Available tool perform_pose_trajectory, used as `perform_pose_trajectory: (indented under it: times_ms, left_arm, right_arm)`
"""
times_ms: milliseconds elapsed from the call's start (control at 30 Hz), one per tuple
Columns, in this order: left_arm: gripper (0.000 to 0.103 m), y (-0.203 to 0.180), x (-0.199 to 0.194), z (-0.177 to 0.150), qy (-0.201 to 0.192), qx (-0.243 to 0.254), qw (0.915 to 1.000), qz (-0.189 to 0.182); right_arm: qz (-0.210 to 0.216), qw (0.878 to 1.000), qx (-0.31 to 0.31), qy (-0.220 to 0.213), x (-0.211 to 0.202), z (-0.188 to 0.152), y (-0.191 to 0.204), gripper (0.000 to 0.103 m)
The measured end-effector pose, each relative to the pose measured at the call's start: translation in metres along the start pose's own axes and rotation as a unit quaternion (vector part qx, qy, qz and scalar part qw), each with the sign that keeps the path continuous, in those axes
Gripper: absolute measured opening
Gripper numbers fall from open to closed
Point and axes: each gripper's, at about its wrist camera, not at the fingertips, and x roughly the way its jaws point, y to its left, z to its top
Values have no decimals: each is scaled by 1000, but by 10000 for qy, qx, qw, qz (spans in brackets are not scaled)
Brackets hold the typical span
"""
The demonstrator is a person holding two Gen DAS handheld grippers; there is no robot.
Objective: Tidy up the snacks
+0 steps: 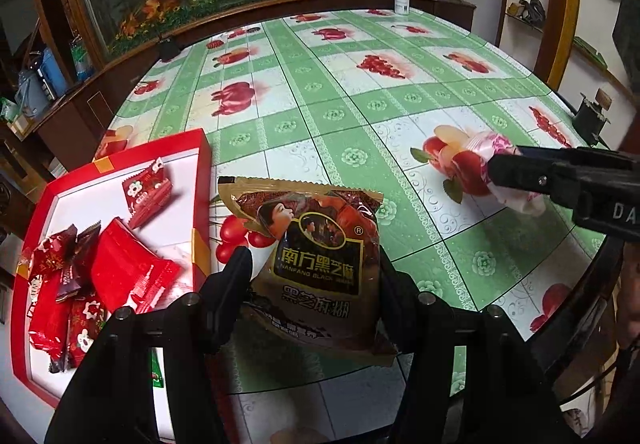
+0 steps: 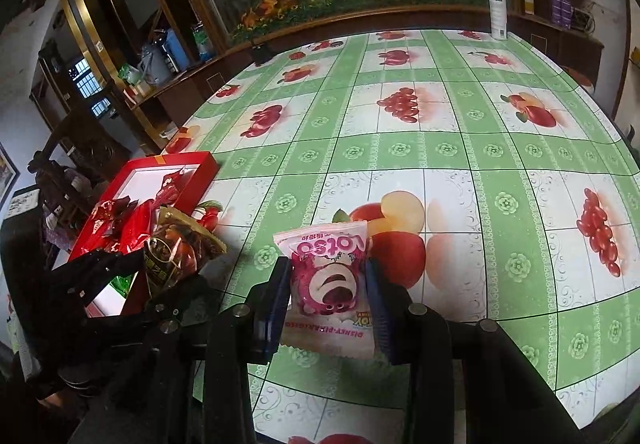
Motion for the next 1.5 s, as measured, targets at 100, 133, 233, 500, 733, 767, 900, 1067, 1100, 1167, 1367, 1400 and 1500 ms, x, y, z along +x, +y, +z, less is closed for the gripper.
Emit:
perform_pose_trajectory:
  times_ms: [100,133,233,500,733,767,900,1067,1100,1167,1367,1400,1500]
  left_arm:
    - [58,1,-4,1,-52,-4,10000,-4]
    - [58,1,-5,0,-55,-10,10000,-1]
    - [58,3,-8,1,-87,-21,10000,16]
    - [58,9,-17,2,-203,-110,9997,89]
    - [58,16,-25,3,-326,-148,9992,184]
    - [58,16,-25,3,-325,-161,9992,186]
    - [58,20,-27,2,-347,-193,9990,220]
    - [58,24,-29,2,-383,-227,9987,260]
    - [58,25,-30,2,-388,-243,9986,262]
    - [58,27,-31,1,-400,-273,9984,275]
    - [58,35,-34,0,-437,-357,9978,339]
    - [58,37,-34,0,-448,-368,9977,347]
    - [58,43,-36,-1,-463,-428,9974,357]
  right_arm:
    - [17,10000,23,4,0,-1,0,38]
    - [20,10000,28,2,0,-1,0,38]
    - [24,10000,60,3,0,-1,-1,38]
    - [58,10000,27,-30,-1,-1,3,38]
    - [163,9998,-25,-86,-5,1,12,38]
    - [169,9998,-43,-93,-6,1,14,38]
    - [199,9997,-64,-88,-6,2,17,38]
    - [226,9996,-91,-109,-7,3,22,38]
    - [228,9996,-105,-112,-7,3,23,38]
    - [253,9996,-124,-99,-6,3,25,38]
    - [298,9992,-239,-82,-4,7,36,38]
    - [300,9991,-275,-85,-4,7,38,38]
    - [336,9988,-345,-76,-3,9,46,38]
